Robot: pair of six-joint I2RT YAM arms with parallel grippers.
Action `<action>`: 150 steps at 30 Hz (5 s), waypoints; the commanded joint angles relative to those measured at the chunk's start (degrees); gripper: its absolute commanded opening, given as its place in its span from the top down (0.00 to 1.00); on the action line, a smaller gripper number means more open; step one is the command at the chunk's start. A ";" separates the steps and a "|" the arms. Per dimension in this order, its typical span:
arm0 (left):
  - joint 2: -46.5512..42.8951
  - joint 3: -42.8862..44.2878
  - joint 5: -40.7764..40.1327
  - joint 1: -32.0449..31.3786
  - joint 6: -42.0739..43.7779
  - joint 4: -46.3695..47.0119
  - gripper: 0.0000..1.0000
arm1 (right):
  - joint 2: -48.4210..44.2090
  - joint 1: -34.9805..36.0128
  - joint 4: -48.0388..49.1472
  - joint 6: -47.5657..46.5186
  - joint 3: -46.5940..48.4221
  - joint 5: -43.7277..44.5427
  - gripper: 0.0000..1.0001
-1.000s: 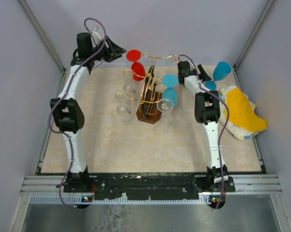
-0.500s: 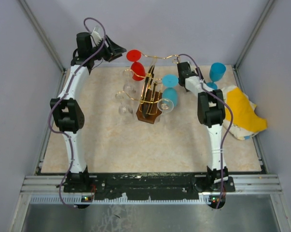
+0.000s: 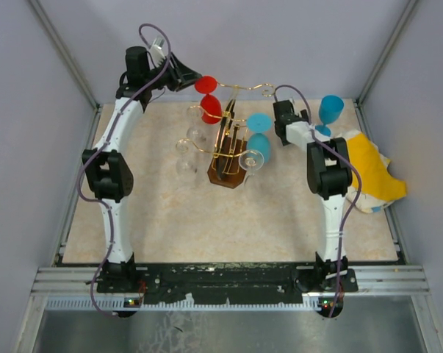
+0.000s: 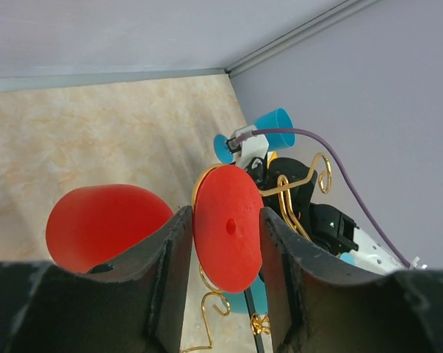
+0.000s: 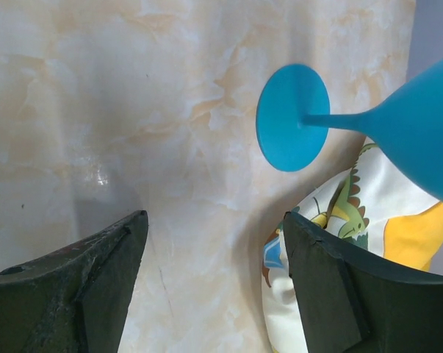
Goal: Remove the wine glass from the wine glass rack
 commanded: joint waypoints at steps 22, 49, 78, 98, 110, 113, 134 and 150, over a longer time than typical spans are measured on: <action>-2.28 0.83 -2.30 -0.34 4.04 -3.39 0.97 | -3.97 -2.13 -2.17 5.65 -10.65 -7.38 0.27; 1.05 1.23 -6.33 1.04 -11.16 11.42 1.00 | -4.47 -2.84 -1.62 7.19 -12.66 -11.02 0.30; -10.58 -16.50 2.56 -0.65 -12.19 14.63 1.00 | -24.51 -2.72 -6.77 14.85 -26.81 -21.87 0.27; -13.93 -18.45 3.13 8.65 -7.47 11.49 1.00 | -47.88 -4.63 -20.39 32.79 -16.52 -48.80 0.30; -16.65 -16.42 -2.83 13.90 0.45 3.09 1.00 | -53.16 -10.00 -10.37 42.76 -18.42 -61.58 0.36; -17.46 -17.53 -5.71 14.85 1.82 0.02 1.00 | -54.63 -10.75 -6.40 45.53 -18.95 -64.71 0.36; -24.64 -22.66 -12.75 15.83 9.00 -9.47 1.00 | -48.90 -7.03 -0.99 49.12 -18.41 -69.80 0.42; -26.41 -24.83 -10.72 17.06 8.81 -9.14 1.00 | -44.73 -5.00 3.27 51.35 -16.74 -72.49 0.68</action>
